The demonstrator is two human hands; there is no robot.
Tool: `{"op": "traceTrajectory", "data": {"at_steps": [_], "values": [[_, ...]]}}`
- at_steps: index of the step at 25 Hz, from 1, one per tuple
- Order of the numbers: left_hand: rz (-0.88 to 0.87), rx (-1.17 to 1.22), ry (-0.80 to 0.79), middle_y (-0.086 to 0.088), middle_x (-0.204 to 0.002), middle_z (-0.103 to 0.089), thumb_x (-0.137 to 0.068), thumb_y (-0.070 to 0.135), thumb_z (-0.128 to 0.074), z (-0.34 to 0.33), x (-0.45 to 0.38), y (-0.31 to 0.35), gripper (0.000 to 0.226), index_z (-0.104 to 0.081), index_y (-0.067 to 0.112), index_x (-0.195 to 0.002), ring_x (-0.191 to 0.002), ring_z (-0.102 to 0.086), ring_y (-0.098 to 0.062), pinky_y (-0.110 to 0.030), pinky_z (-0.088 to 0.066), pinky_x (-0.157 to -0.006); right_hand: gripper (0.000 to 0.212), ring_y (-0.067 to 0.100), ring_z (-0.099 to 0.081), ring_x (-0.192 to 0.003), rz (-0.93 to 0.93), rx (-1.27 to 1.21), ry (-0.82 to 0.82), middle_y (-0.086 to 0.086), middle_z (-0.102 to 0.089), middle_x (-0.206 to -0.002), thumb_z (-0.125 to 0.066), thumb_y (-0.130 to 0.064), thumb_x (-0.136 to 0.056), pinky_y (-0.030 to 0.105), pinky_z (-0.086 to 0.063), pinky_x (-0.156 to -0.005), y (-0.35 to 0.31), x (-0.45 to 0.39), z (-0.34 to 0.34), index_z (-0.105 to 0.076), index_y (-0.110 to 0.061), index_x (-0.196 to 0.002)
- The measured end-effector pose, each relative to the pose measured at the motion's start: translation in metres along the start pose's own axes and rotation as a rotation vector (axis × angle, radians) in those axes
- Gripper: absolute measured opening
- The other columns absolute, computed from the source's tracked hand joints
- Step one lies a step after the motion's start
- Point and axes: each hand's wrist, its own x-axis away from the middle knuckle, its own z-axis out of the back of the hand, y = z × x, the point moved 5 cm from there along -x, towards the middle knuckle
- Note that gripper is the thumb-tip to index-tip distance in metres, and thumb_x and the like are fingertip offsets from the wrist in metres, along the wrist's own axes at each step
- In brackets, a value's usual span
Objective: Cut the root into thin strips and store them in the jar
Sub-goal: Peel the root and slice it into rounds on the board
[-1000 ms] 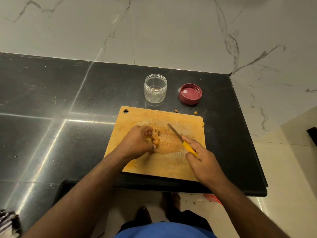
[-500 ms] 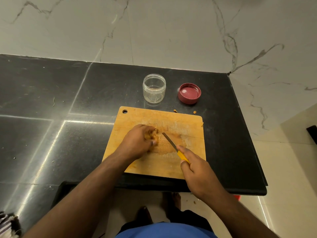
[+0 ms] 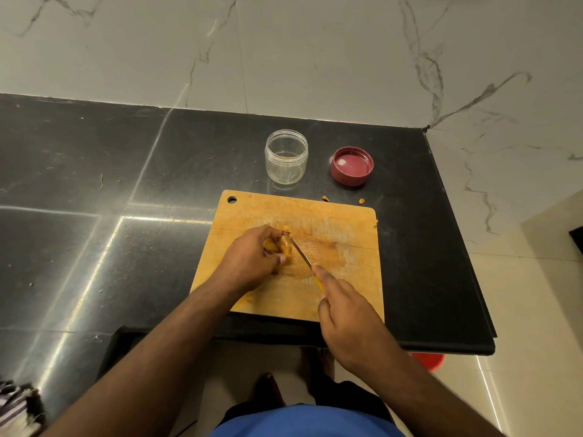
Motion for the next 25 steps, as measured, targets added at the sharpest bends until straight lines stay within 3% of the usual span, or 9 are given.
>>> {"op": "traceTrajectory", "data": {"at_steps": [7,10,14,18,21,23,25], "values": [[-0.011,0.019,0.025,0.008,-0.126,-0.057,-0.088,0.028,-0.075,0.0,0.002,0.001,0.051,-0.057,0.028,-0.135,-0.086,-0.057,-0.005,-0.026,-0.049,-0.075,0.056,0.011,-0.053,-0.079,-0.002,0.027,-0.013,-0.01,-0.048,-0.105,-0.035,-0.026,-0.105,0.026,-0.048,-0.066,-0.005,0.001,-0.004,-0.014,-0.036,-0.156],[-0.013,0.056,0.038,0.008,-0.131,-0.058,-0.087,0.028,-0.076,-0.001,0.002,0.001,0.053,-0.056,0.028,-0.137,-0.097,-0.059,-0.01,-0.03,-0.053,-0.083,0.055,0.009,-0.053,-0.082,-0.01,0.019,0.004,-0.01,-0.048,-0.106,-0.036,-0.024,-0.105,0.023,-0.047,-0.067,-0.002,-0.002,0.0,-0.017,-0.034,-0.156],[-0.029,0.038,0.037,0.005,-0.137,-0.056,-0.087,0.028,-0.076,0.0,0.001,0.002,0.063,-0.05,0.027,-0.144,-0.112,-0.057,-0.018,-0.035,-0.05,-0.095,0.053,0.002,-0.052,-0.099,-0.025,-0.05,0.0,-0.009,-0.051,-0.123,-0.036,-0.025,-0.105,0.018,-0.046,-0.082,0.0,-0.005,0.005,-0.02,-0.034,-0.155],[-0.04,-0.012,0.027,0.003,-0.128,-0.052,-0.087,0.034,-0.076,0.002,-0.002,0.001,0.069,-0.044,0.033,-0.148,-0.108,-0.051,-0.012,-0.027,-0.045,-0.091,0.052,-0.007,-0.036,-0.123,-0.058,-0.107,0.014,-0.009,-0.041,-0.15,-0.038,-0.022,-0.105,0.016,-0.036,-0.104,0.005,-0.004,0.013,-0.025,-0.032,-0.155],[-0.039,-0.048,0.006,0.004,-0.132,-0.049,-0.09,0.026,-0.073,0.008,-0.005,-0.004,0.058,-0.051,0.031,-0.144,-0.114,-0.051,-0.012,-0.025,-0.044,-0.094,0.051,-0.007,-0.034,-0.124,-0.07,-0.121,0.039,-0.01,-0.039,-0.153,-0.039,-0.023,-0.105,0.016,-0.034,-0.103,0.012,-0.006,0.019,-0.028,-0.032,-0.154],[-0.085,-0.084,-0.008,0.006,-0.145,-0.045,-0.092,0.017,-0.071,0.01,-0.005,-0.002,0.055,-0.054,0.03,-0.142,-0.127,-0.049,-0.015,-0.028,-0.043,-0.104,0.051,-0.001,-0.044,-0.123,-0.067,-0.134,0.044,-0.009,-0.038,-0.154,-0.039,-0.023,-0.105,0.018,-0.039,-0.099,0.014,-0.007,0.018,-0.028,-0.033,-0.154],[-0.128,-0.128,-0.014,0.008,-0.149,-0.047,-0.092,0.014,-0.07,0.009,-0.004,0.003,0.052,-0.057,0.029,-0.14,-0.132,-0.048,-0.015,-0.03,-0.041,-0.108,0.051,0.006,-0.054,-0.109,-0.068,-0.146,0.047,-0.009,-0.039,-0.154,-0.04,-0.023,-0.104,0.019,-0.043,-0.087,0.016,-0.008,0.016,-0.028,-0.035,-0.153]]}}
